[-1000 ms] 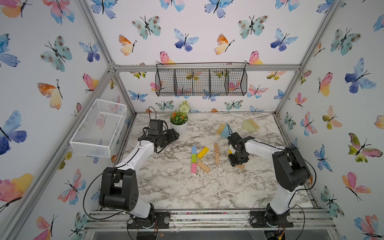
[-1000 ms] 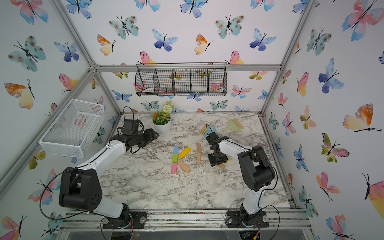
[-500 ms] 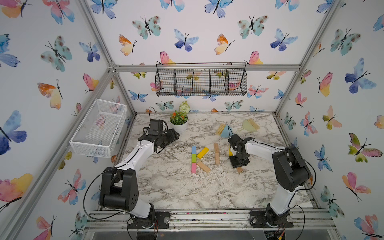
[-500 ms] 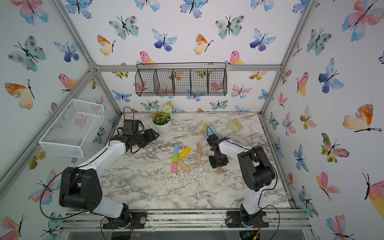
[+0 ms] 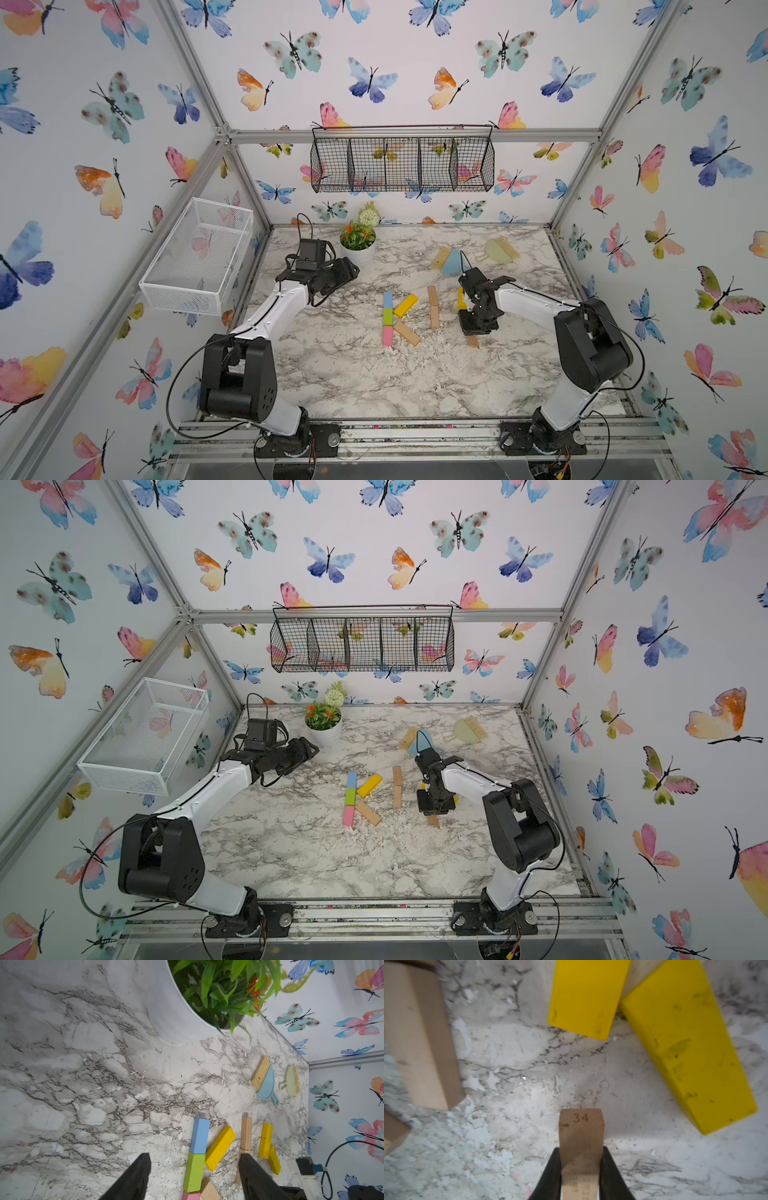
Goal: Assemble the letter k with building blocks
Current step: Pick up the building block from the center of the board.
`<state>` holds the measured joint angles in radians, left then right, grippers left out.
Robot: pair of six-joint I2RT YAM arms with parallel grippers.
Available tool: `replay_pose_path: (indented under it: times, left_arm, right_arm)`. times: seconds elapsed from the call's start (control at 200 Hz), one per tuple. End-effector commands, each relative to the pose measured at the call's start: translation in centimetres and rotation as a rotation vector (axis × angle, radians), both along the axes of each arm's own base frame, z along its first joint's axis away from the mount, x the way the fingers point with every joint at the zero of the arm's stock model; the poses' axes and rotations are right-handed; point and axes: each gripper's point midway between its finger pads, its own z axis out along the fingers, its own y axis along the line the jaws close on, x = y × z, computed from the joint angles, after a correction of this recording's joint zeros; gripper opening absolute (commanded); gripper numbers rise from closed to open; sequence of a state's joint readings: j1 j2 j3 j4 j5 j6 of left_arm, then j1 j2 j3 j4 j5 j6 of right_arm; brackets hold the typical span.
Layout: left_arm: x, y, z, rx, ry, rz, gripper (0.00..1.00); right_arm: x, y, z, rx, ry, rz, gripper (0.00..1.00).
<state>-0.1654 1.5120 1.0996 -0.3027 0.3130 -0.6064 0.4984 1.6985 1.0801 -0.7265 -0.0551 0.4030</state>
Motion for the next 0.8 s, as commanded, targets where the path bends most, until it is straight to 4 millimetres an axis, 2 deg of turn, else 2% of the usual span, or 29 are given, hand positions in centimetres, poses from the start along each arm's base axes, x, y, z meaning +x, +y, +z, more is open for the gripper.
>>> replay_pose_path:
  times: [0.0,0.115,0.481,0.636,0.796]
  left_arm:
    - [0.1,-0.1,-0.2,0.005,-0.005,-0.01,0.71]
    - [0.1,-0.1,-0.2,0.015,-0.007,-0.011,0.7]
    - [0.0,-0.3,-0.4,0.031,-0.004,-0.013,0.7]
    - [0.0,-0.3,-0.5,0.034,-0.002,-0.013,0.7]
    - [0.0,-0.3,-0.5,0.037,-0.001,-0.014,0.7]
  right_arm:
    - [0.5,2.1,2.5,0.112,-0.04,-0.063,0.13]
    - [-0.3,3.5,3.0,0.11,-0.019,-0.077,0.14]
    - [-3.3,8.8,1.0,0.045,0.033,-0.032,0.17]
    - [-3.9,9.8,0.5,0.032,0.037,-0.025,0.17]
    - [-4.1,9.7,0.1,0.016,0.034,-0.042,0.17]
